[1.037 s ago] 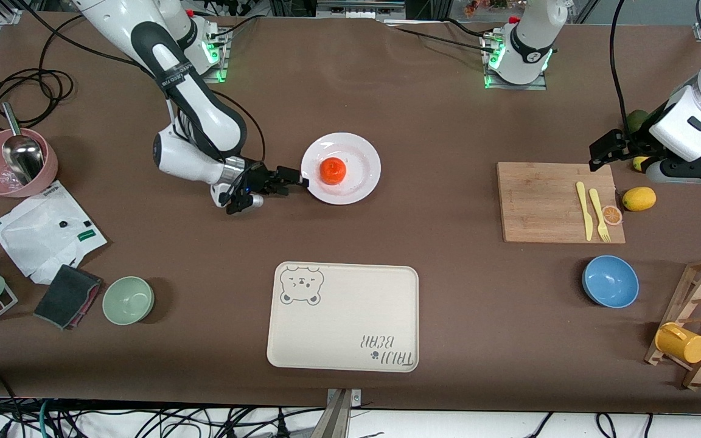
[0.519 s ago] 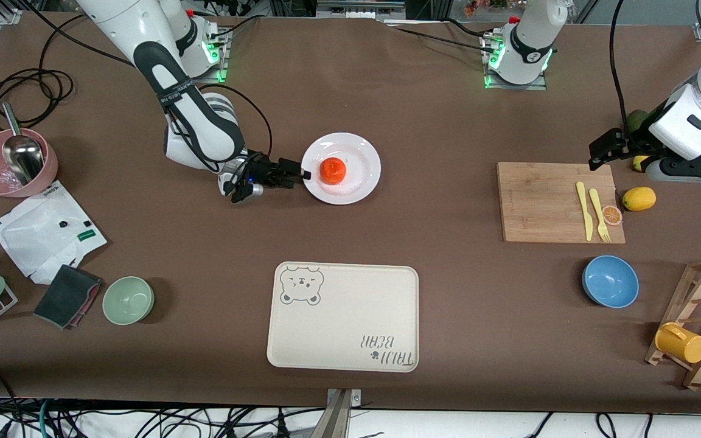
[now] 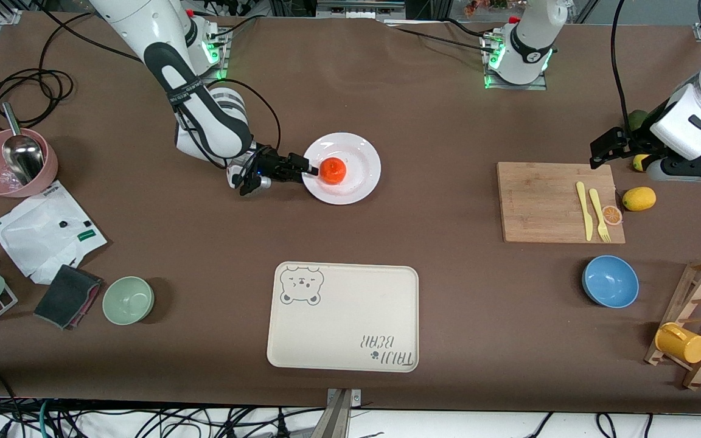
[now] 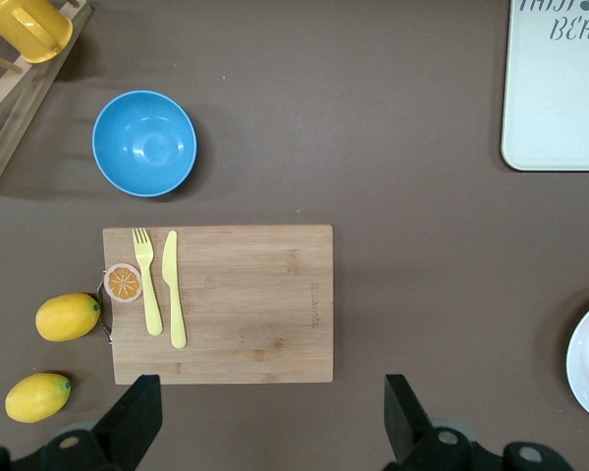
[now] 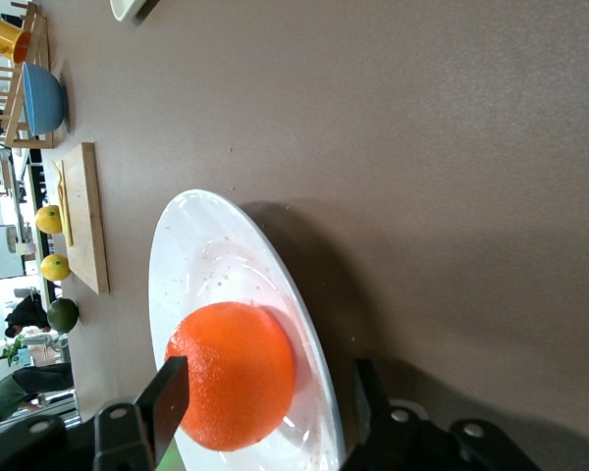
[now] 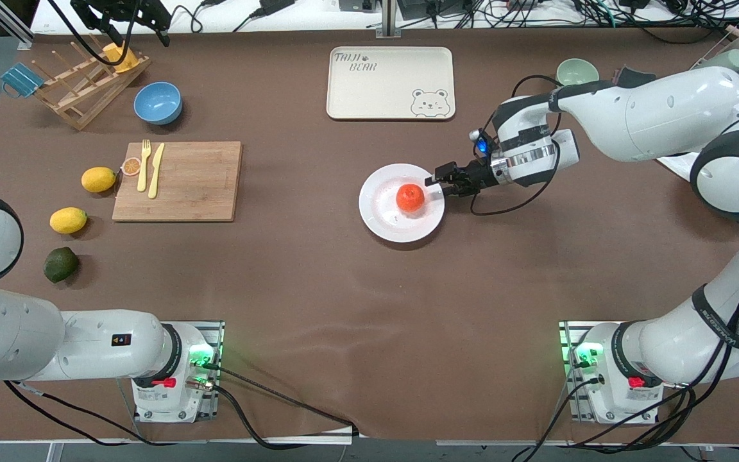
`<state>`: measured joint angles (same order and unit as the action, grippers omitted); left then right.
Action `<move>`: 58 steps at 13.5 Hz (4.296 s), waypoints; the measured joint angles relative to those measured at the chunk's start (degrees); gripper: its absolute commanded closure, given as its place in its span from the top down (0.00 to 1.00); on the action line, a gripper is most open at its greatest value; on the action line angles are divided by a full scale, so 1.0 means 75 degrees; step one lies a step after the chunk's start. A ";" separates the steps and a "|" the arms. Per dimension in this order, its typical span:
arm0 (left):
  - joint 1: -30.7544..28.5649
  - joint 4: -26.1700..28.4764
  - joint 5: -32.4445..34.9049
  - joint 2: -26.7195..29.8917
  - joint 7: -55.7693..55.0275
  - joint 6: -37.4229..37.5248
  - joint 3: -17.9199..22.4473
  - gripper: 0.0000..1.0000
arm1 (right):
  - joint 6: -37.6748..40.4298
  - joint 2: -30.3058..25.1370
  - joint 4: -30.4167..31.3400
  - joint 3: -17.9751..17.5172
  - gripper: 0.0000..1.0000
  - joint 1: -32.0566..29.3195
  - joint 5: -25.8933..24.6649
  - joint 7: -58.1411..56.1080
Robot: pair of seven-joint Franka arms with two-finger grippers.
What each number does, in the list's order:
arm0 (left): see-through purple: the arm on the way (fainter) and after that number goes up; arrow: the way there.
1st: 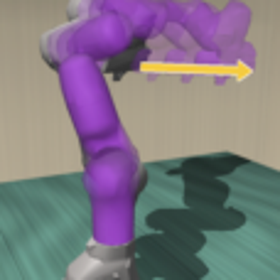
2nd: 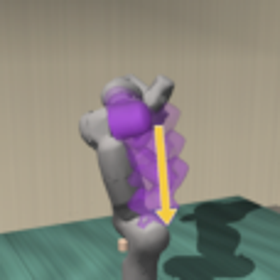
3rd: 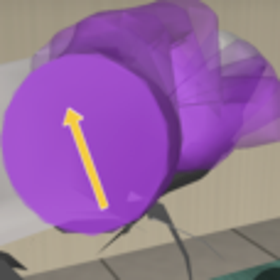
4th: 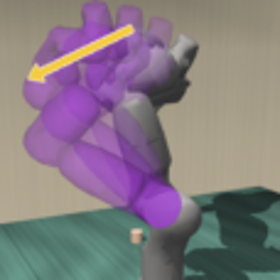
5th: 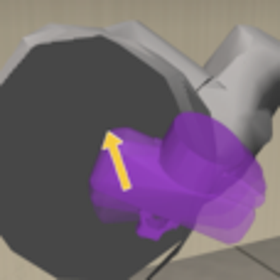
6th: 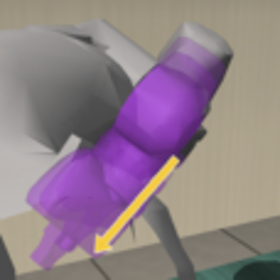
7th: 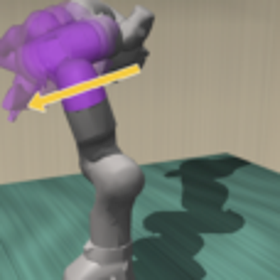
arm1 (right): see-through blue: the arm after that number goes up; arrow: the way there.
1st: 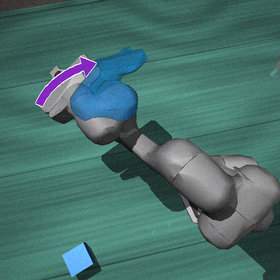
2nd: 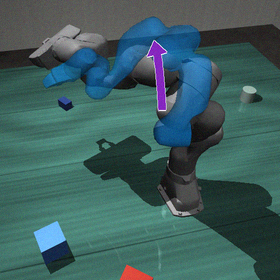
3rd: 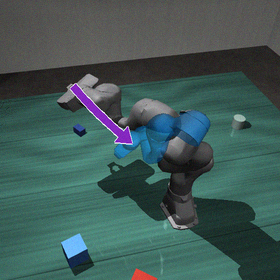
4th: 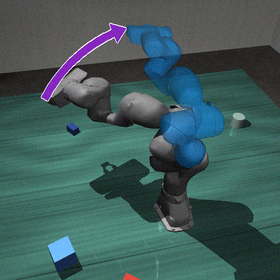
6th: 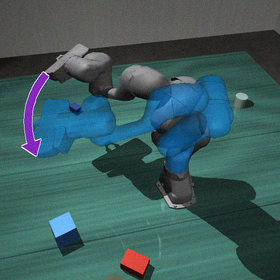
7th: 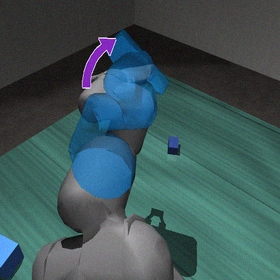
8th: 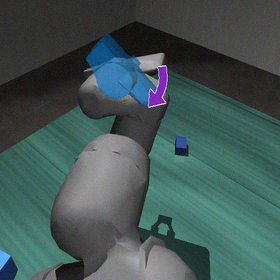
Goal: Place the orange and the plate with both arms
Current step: 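Grasp the white plate rim with the right gripper, then move the plate with the right gripper onto the bear tray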
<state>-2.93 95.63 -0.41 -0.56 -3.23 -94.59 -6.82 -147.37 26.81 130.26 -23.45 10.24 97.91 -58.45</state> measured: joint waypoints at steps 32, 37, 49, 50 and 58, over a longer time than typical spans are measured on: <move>-0.0348 -0.0246 -0.0040 -0.0126 0.0008 0.0267 -0.0208 1.00 | 0.0087 0.0242 -0.0053 -0.0025 0.00 -0.0014 0.0457 -0.1032; -0.0531 -0.0296 -0.0242 -0.0130 0.0452 0.0449 -0.0154 1.00 | 0.0035 0.0250 -0.0572 0.0054 0.00 -0.0074 0.0482 -0.0453; -0.0532 -0.0513 -0.0290 -0.0235 0.0314 0.0494 -0.0280 1.00 | 0.0021 0.2024 -0.4135 0.0152 0.00 -0.0534 -0.0483 0.0777; -0.0532 -0.0514 -0.0290 -0.0239 0.0314 0.0495 -0.0280 1.00 | 0.0021 0.2317 -0.4567 0.0155 0.00 -0.0537 -0.0737 0.1000; -0.0539 -0.0526 -0.0290 -0.0264 0.0314 0.0501 -0.0280 1.00 | 0.0514 0.4362 -0.7410 0.0595 0.00 -0.0292 -0.1646 0.1368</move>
<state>-6.97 91.69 -2.58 -2.55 -0.87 -90.84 -8.92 -143.51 59.53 74.69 -18.99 8.05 85.56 -48.19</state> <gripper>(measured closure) 0.000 0.956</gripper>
